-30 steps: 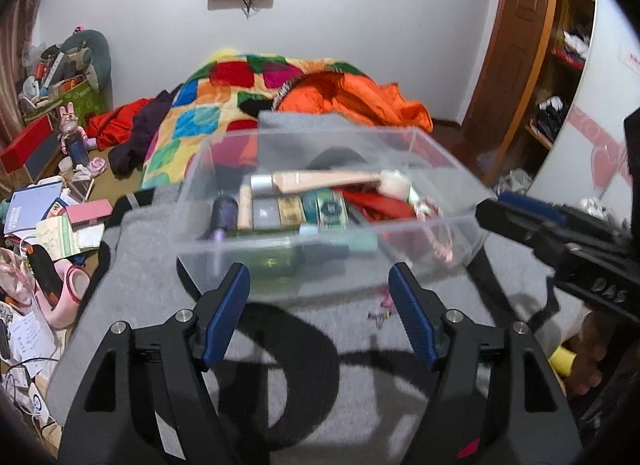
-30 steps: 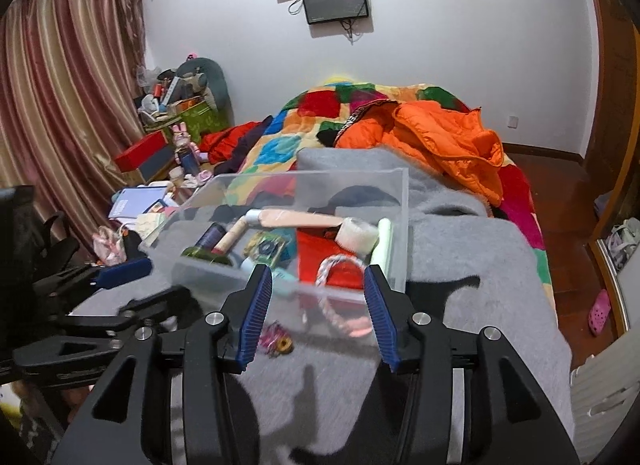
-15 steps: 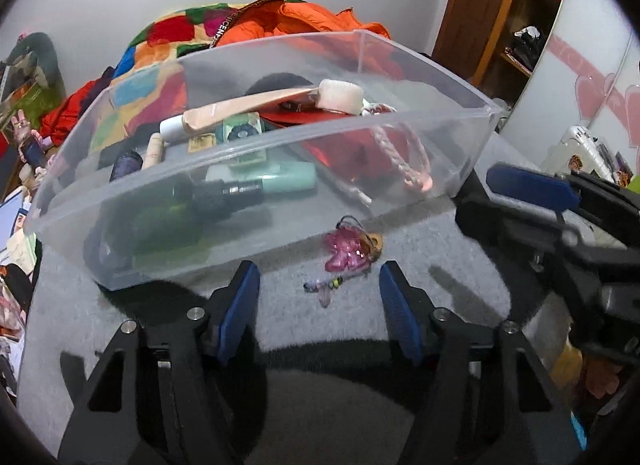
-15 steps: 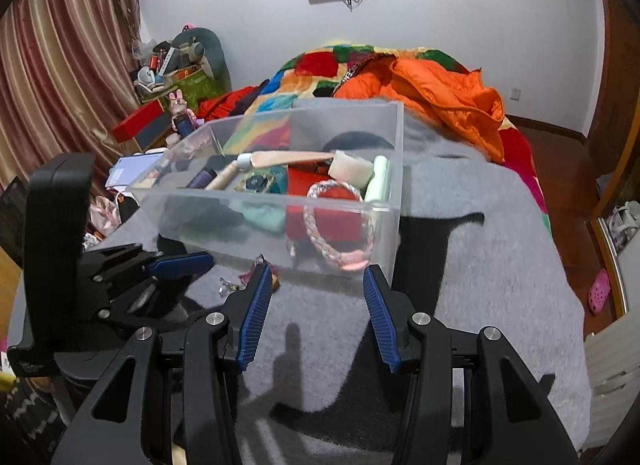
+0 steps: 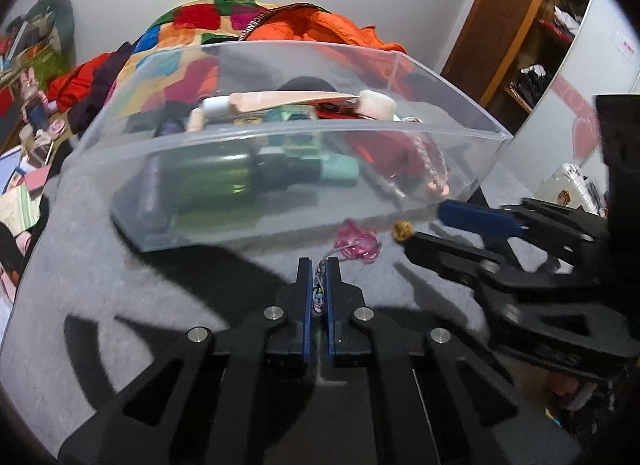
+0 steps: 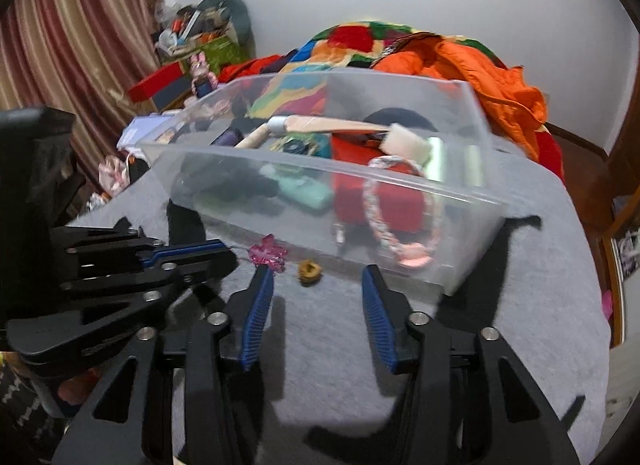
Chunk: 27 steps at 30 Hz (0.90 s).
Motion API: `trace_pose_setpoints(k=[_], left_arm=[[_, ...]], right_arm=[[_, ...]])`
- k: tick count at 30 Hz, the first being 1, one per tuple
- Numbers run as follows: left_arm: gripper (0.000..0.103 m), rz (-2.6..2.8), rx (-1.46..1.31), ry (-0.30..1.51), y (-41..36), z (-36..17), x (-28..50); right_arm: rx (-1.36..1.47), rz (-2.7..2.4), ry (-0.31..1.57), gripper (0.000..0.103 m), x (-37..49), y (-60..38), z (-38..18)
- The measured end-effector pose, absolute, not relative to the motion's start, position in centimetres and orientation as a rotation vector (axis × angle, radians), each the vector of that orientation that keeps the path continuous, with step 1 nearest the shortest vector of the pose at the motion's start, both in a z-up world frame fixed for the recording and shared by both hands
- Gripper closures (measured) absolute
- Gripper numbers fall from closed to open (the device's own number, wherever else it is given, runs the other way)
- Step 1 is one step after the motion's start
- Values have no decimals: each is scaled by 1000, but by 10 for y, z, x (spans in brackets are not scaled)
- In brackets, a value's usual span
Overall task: Organize objects
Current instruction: 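Grasp the pink clip with the left tool while the right tool grasps the small brown bead, then carry the pink clip with the left tool while the right tool carries the bead over the box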
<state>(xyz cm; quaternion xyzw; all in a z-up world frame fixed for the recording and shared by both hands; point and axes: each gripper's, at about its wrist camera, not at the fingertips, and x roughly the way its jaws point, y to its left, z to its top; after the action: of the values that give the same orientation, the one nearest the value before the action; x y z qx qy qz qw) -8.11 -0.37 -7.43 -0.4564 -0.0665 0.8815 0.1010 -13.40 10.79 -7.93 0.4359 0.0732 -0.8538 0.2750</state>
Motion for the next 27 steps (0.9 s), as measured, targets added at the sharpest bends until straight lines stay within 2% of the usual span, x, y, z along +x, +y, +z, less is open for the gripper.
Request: trace_pose_setpoints(k=[2,4,6,8,10,13,18,20,22,27], left_arm=[[99,2613,-1348,-197,-11,-72,-76],[98,2623,-1344,-186,-14,-69,-73],[95,2632,-1341,-172,-14,-66,-73],[88,2617,-1343,-158,-9,-65,-75],[70,2608,-1345,-137,-3,-65,-78],[54,2579,-1367,-106,10,-68,-85],[54,2549,-1384,-112,26,-73,-101],[62,2541,-1379,-109,30,-74,-106],[82,2553,-1367,-66,35,-75,-107],[85,2563,-1324,-74,33,-72,-97]], right_arm=[[1193,-2282,229,78,-137,100,-87],[1184,-2296,260,81,-137,95,-91],[1174,-2298,261,89,-136,95,-90],[1168,-2301,241,91,-134,99,-89],[1157,-2312,222,91,-131,104,-86],[1146,-2317,164,91,-128,116,-80],[1123,-2345,96,91,-127,132,-69],[1106,-2353,68,91,-126,138,-63],[1089,-2365,53,91,-124,141,-57],[1045,-2382,57,91,-119,141,-44]])
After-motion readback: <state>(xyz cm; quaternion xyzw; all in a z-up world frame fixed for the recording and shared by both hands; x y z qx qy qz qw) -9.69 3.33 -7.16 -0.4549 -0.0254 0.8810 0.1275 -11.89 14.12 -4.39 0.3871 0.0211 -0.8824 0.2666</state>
